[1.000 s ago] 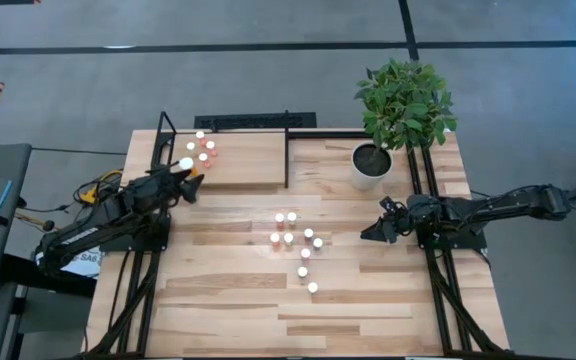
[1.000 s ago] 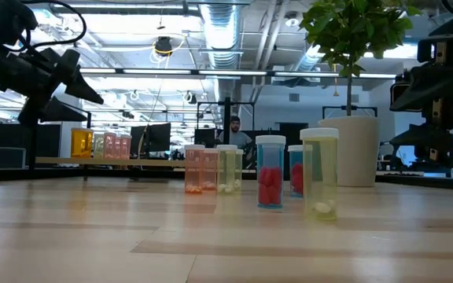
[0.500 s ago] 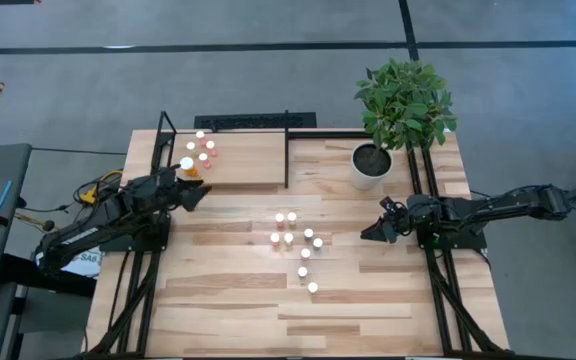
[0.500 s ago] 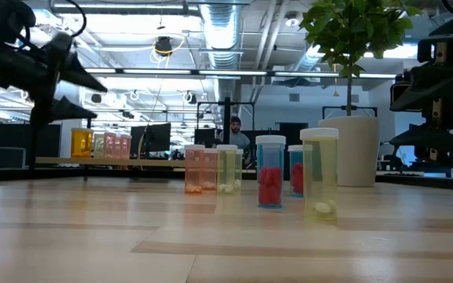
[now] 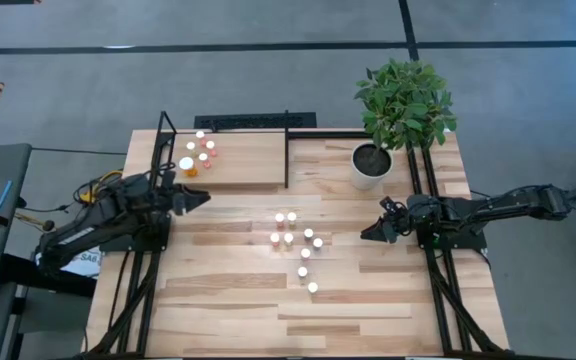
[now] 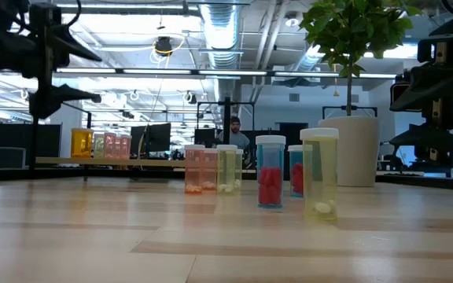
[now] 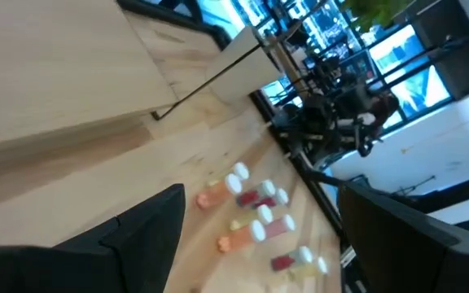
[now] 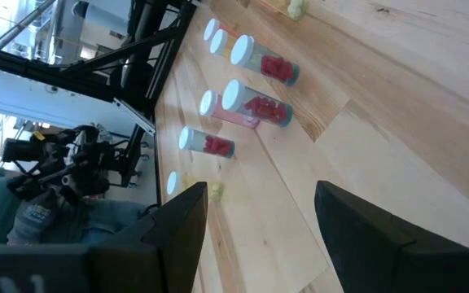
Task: Pick and place medicine bottles onto shelf by color
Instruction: Put the orange pill bottle on the shelf
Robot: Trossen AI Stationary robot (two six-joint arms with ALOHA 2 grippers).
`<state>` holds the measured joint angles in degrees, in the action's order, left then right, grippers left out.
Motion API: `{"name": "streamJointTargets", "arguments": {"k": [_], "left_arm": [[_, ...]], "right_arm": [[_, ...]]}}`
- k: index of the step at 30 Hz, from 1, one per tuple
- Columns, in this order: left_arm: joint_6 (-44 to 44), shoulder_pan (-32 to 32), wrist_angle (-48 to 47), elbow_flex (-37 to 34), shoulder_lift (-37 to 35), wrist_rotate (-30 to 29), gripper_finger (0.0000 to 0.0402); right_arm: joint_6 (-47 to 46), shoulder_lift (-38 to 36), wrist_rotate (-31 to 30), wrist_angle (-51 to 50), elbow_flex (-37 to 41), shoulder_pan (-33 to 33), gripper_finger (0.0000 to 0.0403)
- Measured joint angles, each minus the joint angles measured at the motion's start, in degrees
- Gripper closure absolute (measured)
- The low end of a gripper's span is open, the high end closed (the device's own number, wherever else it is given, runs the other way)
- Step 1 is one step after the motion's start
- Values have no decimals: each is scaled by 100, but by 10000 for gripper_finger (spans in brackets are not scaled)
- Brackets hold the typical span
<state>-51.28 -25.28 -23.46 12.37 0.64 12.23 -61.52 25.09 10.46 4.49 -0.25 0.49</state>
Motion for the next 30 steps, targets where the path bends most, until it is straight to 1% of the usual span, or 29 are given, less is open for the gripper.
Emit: {"name": "streamJointTargets", "arguments": {"k": [4, 8, 15, 20, 23, 27, 30], "left_arm": [[-163, 24, 13, 217, 327, -52, 93], [-349, 203, 231, 486, 1051, -98, 93], [-474, 808, 398, 1233, 2803, -542, 93], [-561, 1298, 373, 1943, 4112, -958, 93], [-767, 1564, 345, 2415, 4849, -1160, 93], [-1191, 1860, 29, 3092, 5825, -1402, 93], [-1361, 1991, -537, 3710, 6527, -1499, 93]], "right_arm": [[0, 0, 2, 0, 0, 2, 153], [0, 0, 0, 0, 0, 0, 153], [0, -1, 0, 0, 0, 1, 153], [0, 2, 0, 0, 0, 1, 153], [0, 0, 1, 0, 0, 2, 153], [0, 2, 0, 2, 0, 1, 153], [0, 1, 0, 2, 0, 2, 153]]}}
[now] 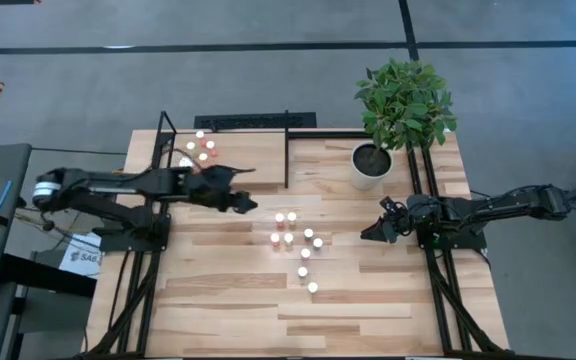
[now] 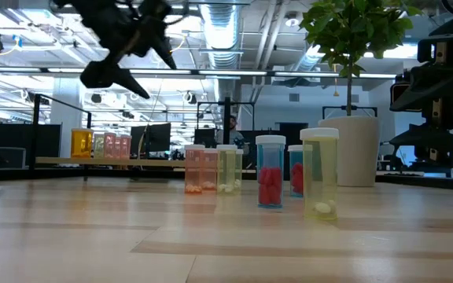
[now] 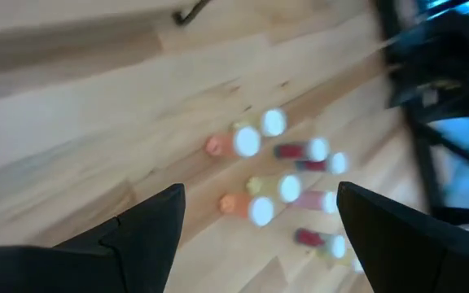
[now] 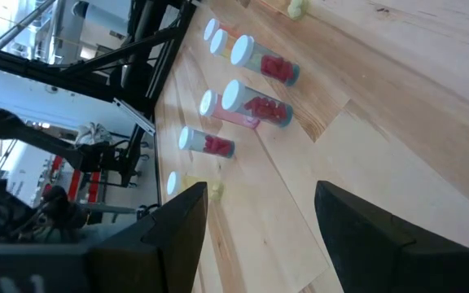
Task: Pick and place medicine bottles onto shelf by color
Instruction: Put the orange pill bottle on the shelf
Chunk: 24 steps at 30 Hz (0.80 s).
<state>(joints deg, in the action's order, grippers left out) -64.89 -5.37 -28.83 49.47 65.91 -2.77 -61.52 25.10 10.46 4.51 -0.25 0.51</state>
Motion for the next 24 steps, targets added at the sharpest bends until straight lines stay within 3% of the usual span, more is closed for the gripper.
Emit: {"name": "streamJointTargets", "arguments": {"k": [9, 24], "left_arm": [[-337, 55, -1531, 1675, 1824, -9, 93], [-1523, 53, -2953, 3817, 4121, 81, 93]], "right_arm": [[0, -2, 0, -33, 0, 0, 153], [0, 0, 0, -71, -1, -1, 153]]}}
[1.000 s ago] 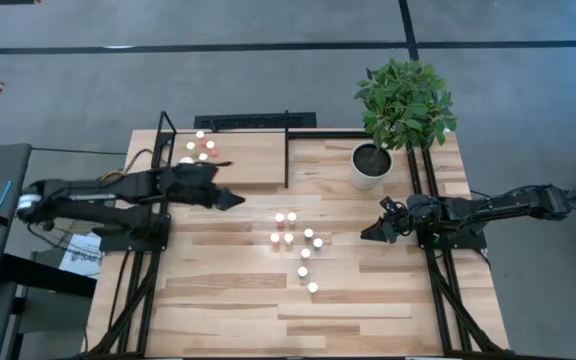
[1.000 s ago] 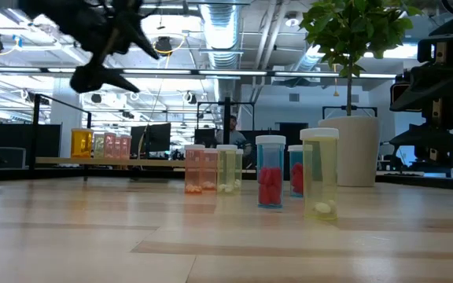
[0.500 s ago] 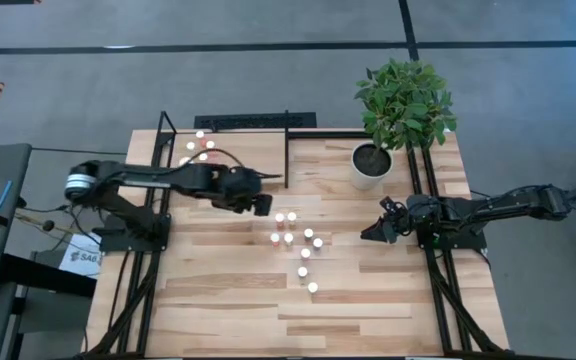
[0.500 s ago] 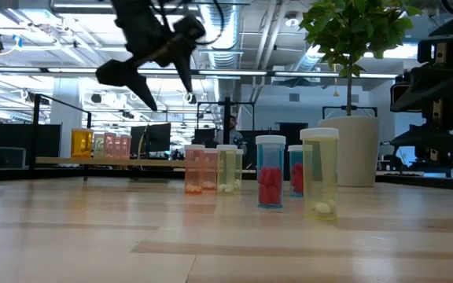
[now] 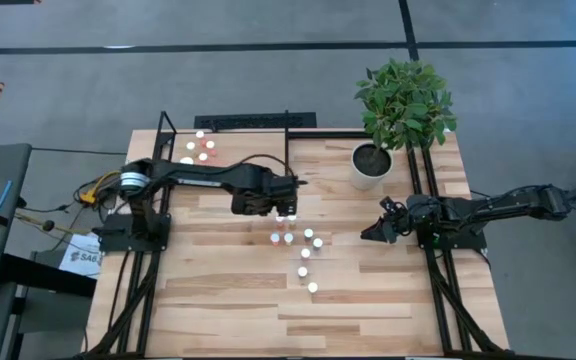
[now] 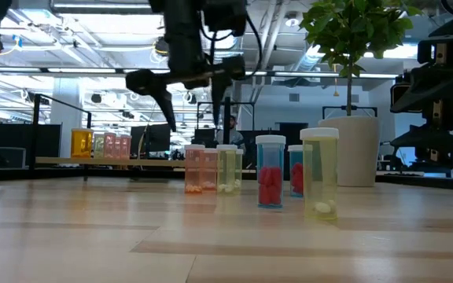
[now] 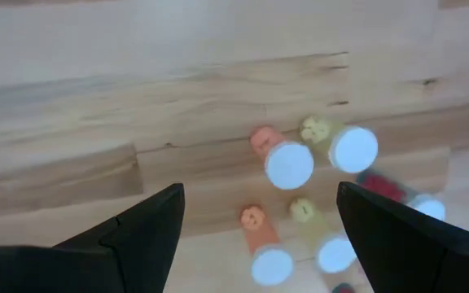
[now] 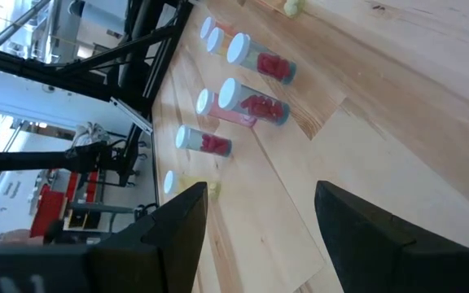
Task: Pick and place medicine bottles onto shelf by color
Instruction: Put the orange pill bottle on the shelf
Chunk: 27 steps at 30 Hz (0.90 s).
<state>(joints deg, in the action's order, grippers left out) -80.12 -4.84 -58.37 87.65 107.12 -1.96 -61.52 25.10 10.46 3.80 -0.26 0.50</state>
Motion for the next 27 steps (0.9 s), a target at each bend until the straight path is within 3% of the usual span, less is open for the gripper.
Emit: {"name": "streamJointTargets", "arguments": {"k": [7, 20, 27], "left_arm": [[-752, -1, -92, 476, 554, 63, 93], [-2897, -30, -261, 480, 649, 169, 93], [-3562, -31, -261, 480, 649, 311, 93]], "right_arm": [[0, 0, 0, -6, 0, 0, 153], [0, 0, 0, -12, -1, 1, 153], [0, 0, -2, -14, 1, 0, 153]]}}
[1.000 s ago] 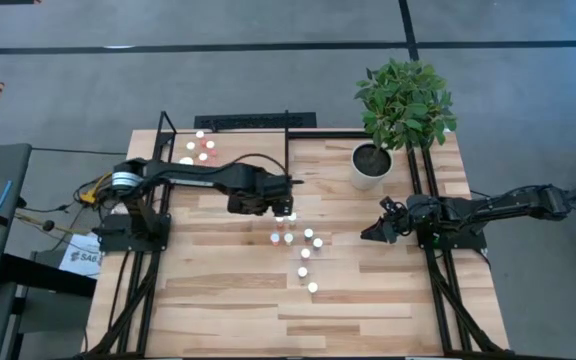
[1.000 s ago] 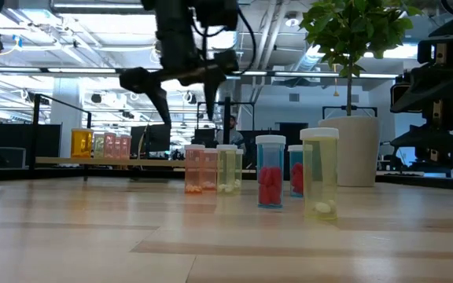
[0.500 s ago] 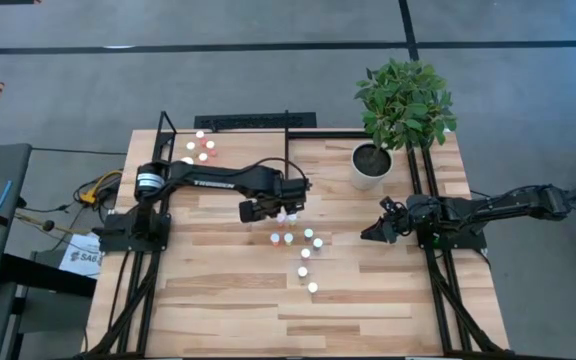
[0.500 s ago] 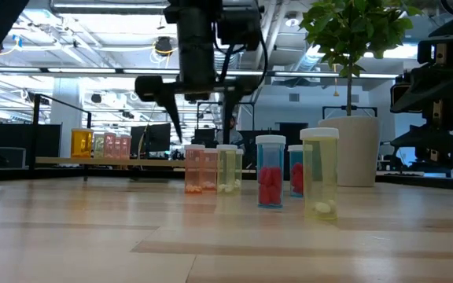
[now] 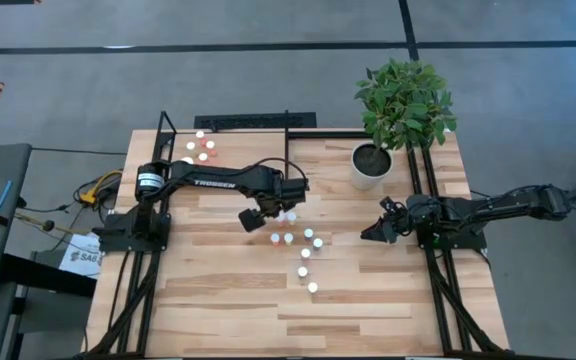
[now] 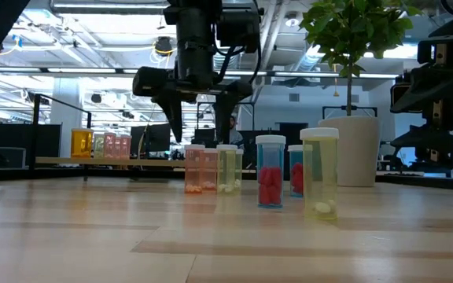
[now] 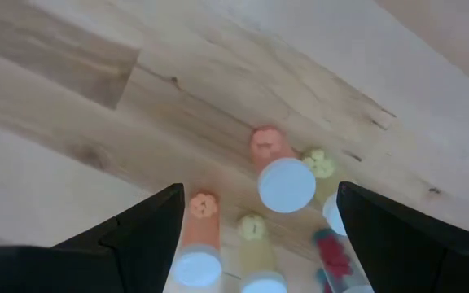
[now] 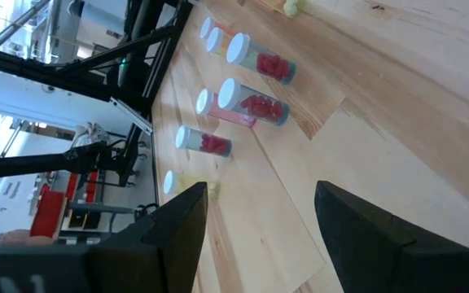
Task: Pick and place medicine bottles onto shelf by color
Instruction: Put the orange pill bottle on the shelf
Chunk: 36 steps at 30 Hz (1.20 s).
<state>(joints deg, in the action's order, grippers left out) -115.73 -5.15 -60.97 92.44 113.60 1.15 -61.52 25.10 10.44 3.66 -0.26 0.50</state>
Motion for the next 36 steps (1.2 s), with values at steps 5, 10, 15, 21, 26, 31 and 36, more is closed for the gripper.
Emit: {"name": "streamJointTargets", "arguments": {"k": [5, 10, 15, 21, 26, 31, 36], "left_arm": [[-330, 0, -35, 0, 0, 3, 93], [-257, -37, -13, -2, -2, -33, 93], [-234, -52, 76, -8, 101, -173, 93], [36, -267, 556, -4, 312, 144, 93], [-66, -500, 699, 49, 369, 638, 93], [-412, -481, 724, 46, 466, 662, 93], [-709, -388, 783, 28, 466, 582, 93]], "right_arm": [[0, 0, 0, 0, 1, -1, 153], [0, 0, -1, 0, -1, 1, 153], [0, 0, 1, -2, 1, -1, 153], [0, 4, 1, -2, -1, 0, 153], [0, 4, 1, -1, -1, 1, 153], [0, 4, 1, 0, -1, -1, 153], [0, 4, 1, -1, 1, 0, 153]]}}
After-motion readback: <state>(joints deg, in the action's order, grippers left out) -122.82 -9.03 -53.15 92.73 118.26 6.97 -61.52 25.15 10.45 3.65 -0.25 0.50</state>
